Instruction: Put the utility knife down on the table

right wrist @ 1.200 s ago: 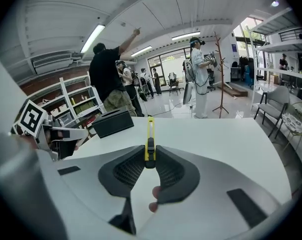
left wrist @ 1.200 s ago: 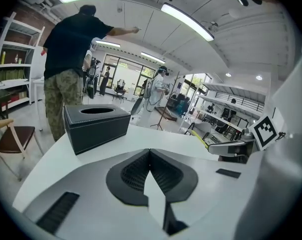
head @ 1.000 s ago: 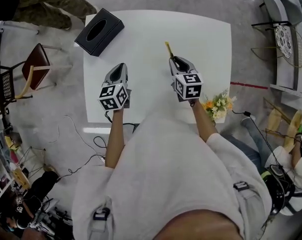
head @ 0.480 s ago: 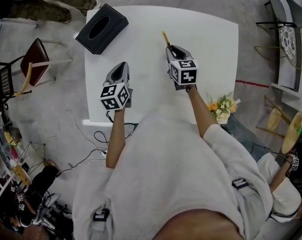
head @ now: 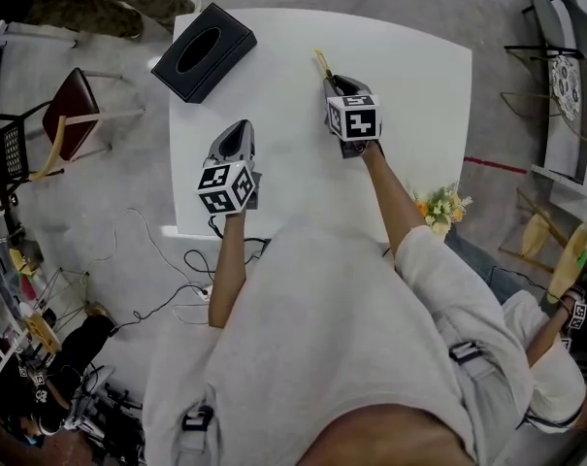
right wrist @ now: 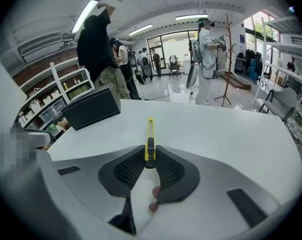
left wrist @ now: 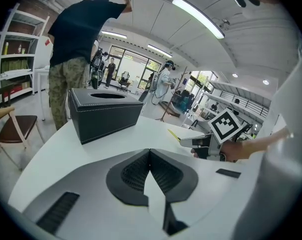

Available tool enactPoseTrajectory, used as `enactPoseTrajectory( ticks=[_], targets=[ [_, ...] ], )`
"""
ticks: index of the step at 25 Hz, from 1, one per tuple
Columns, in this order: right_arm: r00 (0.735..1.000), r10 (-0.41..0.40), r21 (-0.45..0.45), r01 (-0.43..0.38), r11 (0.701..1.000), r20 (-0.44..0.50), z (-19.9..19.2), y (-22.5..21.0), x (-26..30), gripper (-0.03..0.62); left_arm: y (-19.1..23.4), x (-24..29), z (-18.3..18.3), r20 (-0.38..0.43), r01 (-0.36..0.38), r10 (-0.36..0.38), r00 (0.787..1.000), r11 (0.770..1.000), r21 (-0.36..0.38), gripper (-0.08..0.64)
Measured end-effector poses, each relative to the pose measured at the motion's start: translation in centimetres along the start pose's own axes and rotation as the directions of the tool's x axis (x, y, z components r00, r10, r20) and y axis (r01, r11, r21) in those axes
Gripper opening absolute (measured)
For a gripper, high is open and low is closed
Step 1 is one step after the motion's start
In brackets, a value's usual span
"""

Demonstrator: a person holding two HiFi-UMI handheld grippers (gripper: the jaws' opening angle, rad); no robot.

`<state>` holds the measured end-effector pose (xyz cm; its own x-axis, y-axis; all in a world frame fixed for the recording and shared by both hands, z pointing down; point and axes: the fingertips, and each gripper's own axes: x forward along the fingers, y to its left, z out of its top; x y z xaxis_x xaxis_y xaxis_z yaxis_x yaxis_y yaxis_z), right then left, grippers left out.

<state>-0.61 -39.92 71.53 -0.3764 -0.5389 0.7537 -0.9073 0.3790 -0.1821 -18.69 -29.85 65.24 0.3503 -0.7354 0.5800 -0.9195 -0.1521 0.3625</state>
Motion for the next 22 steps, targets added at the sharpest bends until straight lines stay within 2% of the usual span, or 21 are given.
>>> enactPoseTrajectory(
  ticks=[7,13,18,22],
  targets=[
    [0.996,-0.022,-0.039,0.019,0.999,-0.087,-0.8,0.0,1.9,0.083,-0.1,0.0,0.1,0.004,-0.002,0.002,1.000,1.000,-0.006,0.020],
    [0.994,-0.016,-0.050,0.011,0.999,-0.104,-0.7,-0.1,2.1,0.083,-0.3,0.0,0.3,0.010,-0.001,0.001,1.000,1.000,-0.003,0.020],
    [0.995,0.003,-0.094,-0.012,0.996,-0.103,-1.0,0.1,2.2,0.086,-0.7,-0.5,0.5,0.020,0.001,-0.001,1.000,1.000,0.002,0.020],
    [0.992,0.031,-0.107,-0.044,0.993,-0.119,-1.0,0.5,2.4,0.127,-0.7,-1.0,0.7,0.029,-0.002,0.002,1.000,1.000,0.004,0.020]
  ],
)
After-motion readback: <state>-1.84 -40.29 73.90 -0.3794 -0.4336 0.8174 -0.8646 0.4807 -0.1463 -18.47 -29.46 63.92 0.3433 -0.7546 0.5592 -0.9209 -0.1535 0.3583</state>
